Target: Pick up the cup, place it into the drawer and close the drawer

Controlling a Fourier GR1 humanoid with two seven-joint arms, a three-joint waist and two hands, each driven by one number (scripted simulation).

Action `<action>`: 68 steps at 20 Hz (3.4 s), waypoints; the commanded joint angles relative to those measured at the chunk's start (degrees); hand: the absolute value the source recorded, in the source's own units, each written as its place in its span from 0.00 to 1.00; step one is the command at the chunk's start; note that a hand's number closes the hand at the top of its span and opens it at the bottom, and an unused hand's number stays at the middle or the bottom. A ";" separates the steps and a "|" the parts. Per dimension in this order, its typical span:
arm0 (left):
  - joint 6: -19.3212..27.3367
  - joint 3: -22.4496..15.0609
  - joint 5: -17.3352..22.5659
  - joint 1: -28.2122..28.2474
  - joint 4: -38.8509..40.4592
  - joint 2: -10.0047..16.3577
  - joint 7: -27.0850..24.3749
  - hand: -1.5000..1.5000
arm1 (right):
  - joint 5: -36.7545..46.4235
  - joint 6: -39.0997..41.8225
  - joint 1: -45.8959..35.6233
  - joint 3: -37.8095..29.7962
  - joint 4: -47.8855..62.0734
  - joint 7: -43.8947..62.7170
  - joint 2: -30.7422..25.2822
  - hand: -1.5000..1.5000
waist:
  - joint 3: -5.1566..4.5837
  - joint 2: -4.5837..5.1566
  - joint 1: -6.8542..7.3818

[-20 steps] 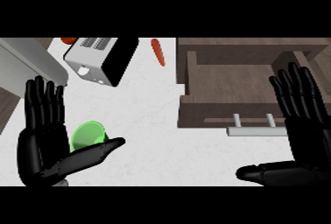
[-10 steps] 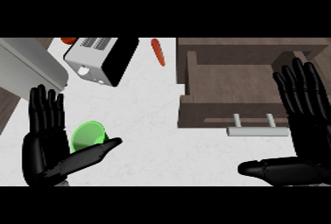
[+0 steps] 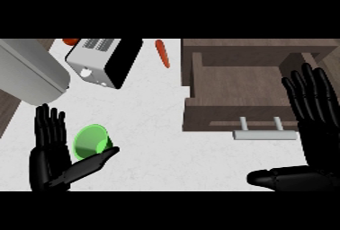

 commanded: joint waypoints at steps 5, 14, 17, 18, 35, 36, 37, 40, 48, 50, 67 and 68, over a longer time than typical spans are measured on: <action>-1.99 4.29 2.31 -0.53 8.22 0.18 -4.60 0.00 | -0.56 -0.16 -1.14 -0.44 -0.76 2.24 0.12 0.00 | 0.01 0.00 -0.07; -7.78 6.97 7.10 1.63 20.38 -0.17 -17.15 0.00 | -2.62 0.95 -1.22 -1.75 -2.90 4.46 -0.77 0.00 | 0.00 -0.01 -0.07; -6.04 8.70 6.84 -4.77 24.38 0.38 -14.29 0.00 | -2.55 1.66 -2.43 -3.35 -0.03 2.23 -1.34 0.00 | 0.01 0.03 -0.12; -8.15 7.82 8.69 -2.11 29.21 -0.62 -21.63 0.00 | -2.44 1.18 -0.63 -1.21 -5.37 6.40 -1.15 0.00 | -0.02 0.01 -0.22; -13.57 15.46 11.44 -8.93 47.28 1.66 -31.80 0.00 | -1.09 0.59 -2.60 -0.06 -2.56 5.72 0.61 0.00 | 0.00 0.03 -0.13; -15.34 15.29 11.80 -7.85 47.93 1.62 -33.26 0.00 | -1.40 1.35 -2.52 -1.66 -1.09 4.14 -0.16 0.00 | 0.00 0.03 -0.10; -14.35 14.55 11.33 -9.79 48.00 0.96 -32.90 0.00 | 1.00 -0.22 -3.79 1.09 -1.18 5.51 1.04 0.00 | 0.00 0.03 -0.08; -14.71 15.09 11.54 -10.39 50.10 1.75 -32.97 0.00 | -1.61 2.80 -2.25 -1.83 1.51 1.53 -0.18 0.00 | 0.01 0.03 -0.11; -17.78 16.70 13.30 -15.43 58.06 1.65 -39.17 0.00 | 0.41 2.70 -0.25 -0.39 2.03 -0.40 0.93 0.00 | 0.00 0.05 -0.15; -18.68 17.17 14.42 -15.62 56.85 3.37 -35.89 0.00 | -3.50 2.36 -2.11 -2.26 -5.05 7.79 -1.07 0.00 | 0.00 0.01 -0.18; -35.33 17.81 18.28 -23.70 69.55 4.16 -43.28 1.00 | -3.99 2.72 -5.79 -3.72 -0.60 6.41 -1.64 0.00 | -0.02 0.08 -0.23; -35.13 17.40 17.18 -21.85 71.47 3.51 -47.23 1.00 | -0.96 0.32 -3.34 -0.31 -1.76 6.75 1.14 0.00 | -0.02 0.06 -0.23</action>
